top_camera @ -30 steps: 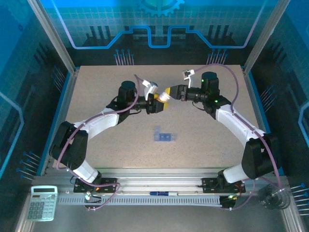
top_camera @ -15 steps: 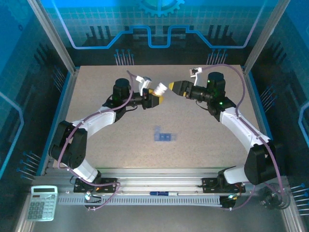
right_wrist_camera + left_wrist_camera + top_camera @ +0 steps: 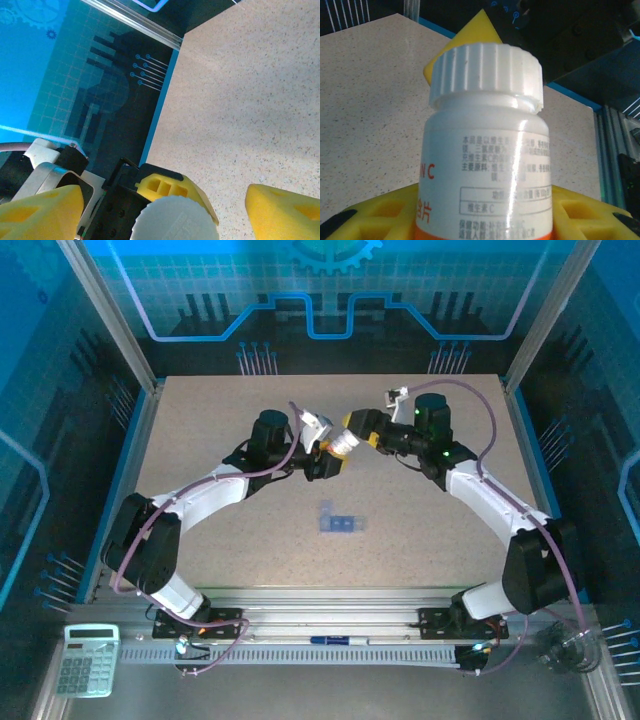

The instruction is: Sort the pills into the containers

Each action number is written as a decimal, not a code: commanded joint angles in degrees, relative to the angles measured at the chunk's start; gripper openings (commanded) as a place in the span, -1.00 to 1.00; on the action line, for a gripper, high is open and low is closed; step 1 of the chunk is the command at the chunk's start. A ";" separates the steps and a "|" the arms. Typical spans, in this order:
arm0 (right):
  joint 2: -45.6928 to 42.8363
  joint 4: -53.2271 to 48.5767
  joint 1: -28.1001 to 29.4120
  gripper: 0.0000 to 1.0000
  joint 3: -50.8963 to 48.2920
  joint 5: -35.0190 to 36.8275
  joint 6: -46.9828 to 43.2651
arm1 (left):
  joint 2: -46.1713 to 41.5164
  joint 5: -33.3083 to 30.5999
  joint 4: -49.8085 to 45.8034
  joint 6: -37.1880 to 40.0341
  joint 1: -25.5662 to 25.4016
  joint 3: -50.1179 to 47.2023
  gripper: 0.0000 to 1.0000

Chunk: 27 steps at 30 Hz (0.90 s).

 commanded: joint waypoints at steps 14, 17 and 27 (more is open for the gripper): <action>1.28 1.86 1.94 0.05 -0.80 -2.10 2.36 | -2.40 -2.75 1.30 1.92 -0.58 0.94 -1.00; 1.28 2.19 1.94 -0.07 -0.72 -3.06 2.11 | -2.40 -2.77 1.53 1.75 -0.63 0.94 -1.00; -1.44 1.39 0.04 -0.16 1.14 -9.12 -16.24 | -2.47 5.20 6.86 -5.34 0.44 0.64 -1.00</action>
